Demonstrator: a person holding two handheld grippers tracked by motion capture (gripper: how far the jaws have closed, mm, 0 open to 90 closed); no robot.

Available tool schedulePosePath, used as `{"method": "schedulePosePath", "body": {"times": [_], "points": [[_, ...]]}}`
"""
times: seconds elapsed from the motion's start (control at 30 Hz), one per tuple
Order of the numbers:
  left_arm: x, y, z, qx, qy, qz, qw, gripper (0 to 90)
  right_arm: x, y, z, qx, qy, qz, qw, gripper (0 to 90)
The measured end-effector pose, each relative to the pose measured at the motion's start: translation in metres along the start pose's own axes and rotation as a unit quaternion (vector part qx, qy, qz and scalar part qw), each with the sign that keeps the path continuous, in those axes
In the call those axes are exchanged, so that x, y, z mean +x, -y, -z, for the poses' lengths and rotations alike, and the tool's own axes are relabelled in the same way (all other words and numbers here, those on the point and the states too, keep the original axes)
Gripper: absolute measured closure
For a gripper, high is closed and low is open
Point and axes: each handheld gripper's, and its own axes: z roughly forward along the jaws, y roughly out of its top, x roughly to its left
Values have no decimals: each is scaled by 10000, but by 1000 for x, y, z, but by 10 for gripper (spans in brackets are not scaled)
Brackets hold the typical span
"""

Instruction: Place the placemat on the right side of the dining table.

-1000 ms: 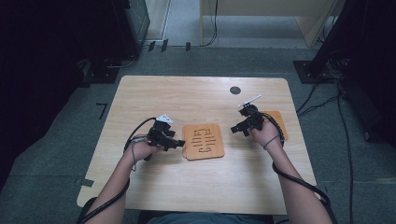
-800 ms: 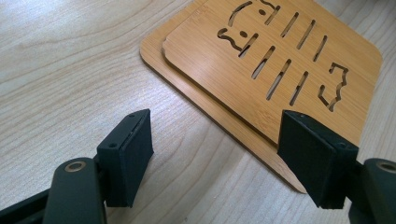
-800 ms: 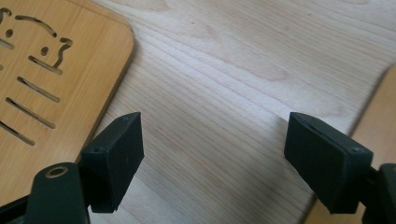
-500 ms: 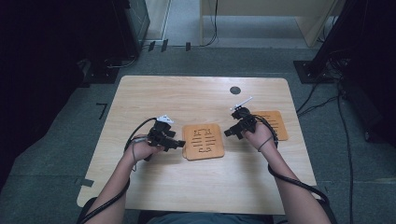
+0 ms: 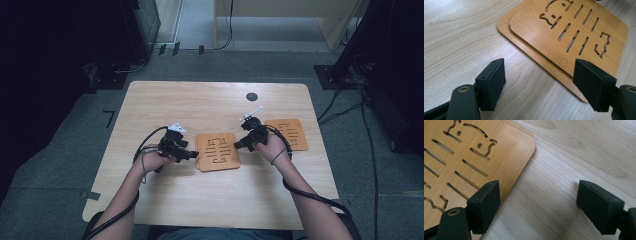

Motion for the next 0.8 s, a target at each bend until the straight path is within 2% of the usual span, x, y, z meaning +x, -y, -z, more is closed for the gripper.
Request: {"method": "schedulePosePath", "body": {"times": [0.1,0.13,0.27,0.53,0.6,0.7,0.8], "points": [[0,0,0,-17,9,-16,10000,244,4,0,-1,-1,7,32,10000,178],[0,0,0,-19,11,-12,10000,242,6,0,-3,-25,21,118,9999,167],[0,1,-1,-46,23,-22,10000,236,11,0,-6,-61,89,216,9997,113],[1,2,-1,-94,70,10,9999,224,15,2,-10,-39,26,485,9988,0],[1,2,-1,-96,64,13,9999,223,16,3,-11,-45,24,513,9987,0],[1,2,-1,-111,63,9,9999,221,15,6,-11,-161,-9,567,9983,0],[1,2,-1,-112,67,2,9999,220,15,15,-11,-492,-12,535,9974,0]]}}
